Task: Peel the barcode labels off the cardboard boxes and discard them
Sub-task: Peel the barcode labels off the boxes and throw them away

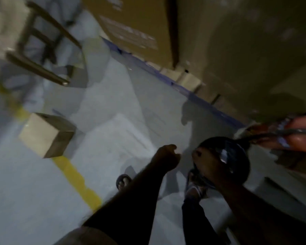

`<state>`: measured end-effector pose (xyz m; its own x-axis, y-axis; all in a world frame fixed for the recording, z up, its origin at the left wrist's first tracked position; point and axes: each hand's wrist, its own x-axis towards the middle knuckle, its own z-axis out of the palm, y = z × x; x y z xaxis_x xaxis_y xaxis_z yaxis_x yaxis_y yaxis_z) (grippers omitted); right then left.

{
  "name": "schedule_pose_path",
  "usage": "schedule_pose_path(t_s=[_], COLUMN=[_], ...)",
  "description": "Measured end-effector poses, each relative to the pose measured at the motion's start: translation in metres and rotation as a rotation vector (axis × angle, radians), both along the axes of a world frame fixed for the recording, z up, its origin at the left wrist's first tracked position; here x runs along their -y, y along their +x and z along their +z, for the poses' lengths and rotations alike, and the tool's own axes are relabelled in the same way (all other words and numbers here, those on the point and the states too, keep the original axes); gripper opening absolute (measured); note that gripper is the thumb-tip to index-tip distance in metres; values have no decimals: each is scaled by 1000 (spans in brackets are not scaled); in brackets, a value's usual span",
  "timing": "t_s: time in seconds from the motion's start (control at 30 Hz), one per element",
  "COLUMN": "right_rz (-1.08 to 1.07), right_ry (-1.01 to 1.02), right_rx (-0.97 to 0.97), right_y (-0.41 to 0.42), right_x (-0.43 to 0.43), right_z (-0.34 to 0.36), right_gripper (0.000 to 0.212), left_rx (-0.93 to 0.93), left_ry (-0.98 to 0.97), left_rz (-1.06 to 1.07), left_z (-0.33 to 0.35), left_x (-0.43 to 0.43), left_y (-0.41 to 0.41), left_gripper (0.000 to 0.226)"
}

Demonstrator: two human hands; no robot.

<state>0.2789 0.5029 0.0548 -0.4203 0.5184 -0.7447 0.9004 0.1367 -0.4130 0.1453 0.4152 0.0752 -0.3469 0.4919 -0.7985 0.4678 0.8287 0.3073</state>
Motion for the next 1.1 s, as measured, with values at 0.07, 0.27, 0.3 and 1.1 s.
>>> schedule_pose_path(t_s=[0.07,0.27,0.3,1.1], right_rz=[-3,238,273,810], right_ry=[13,-13,1,-55], right_rx=[-91,-198,-213,-71], right_y=[-34,-188,-212,-744], right_x=[11,91,109,423], right_z=[11,76,82,8], right_gripper=[30,28,31,34], left_rx=[-23,-134,-162,-179], left_ry=[30,26,19,15], left_rz=[80,262,286,1187], left_z=[18,76,82,25], left_x=[24,169,197,554], left_y=[-29,-164,-184,-596], left_gripper=[53,48,48,35])
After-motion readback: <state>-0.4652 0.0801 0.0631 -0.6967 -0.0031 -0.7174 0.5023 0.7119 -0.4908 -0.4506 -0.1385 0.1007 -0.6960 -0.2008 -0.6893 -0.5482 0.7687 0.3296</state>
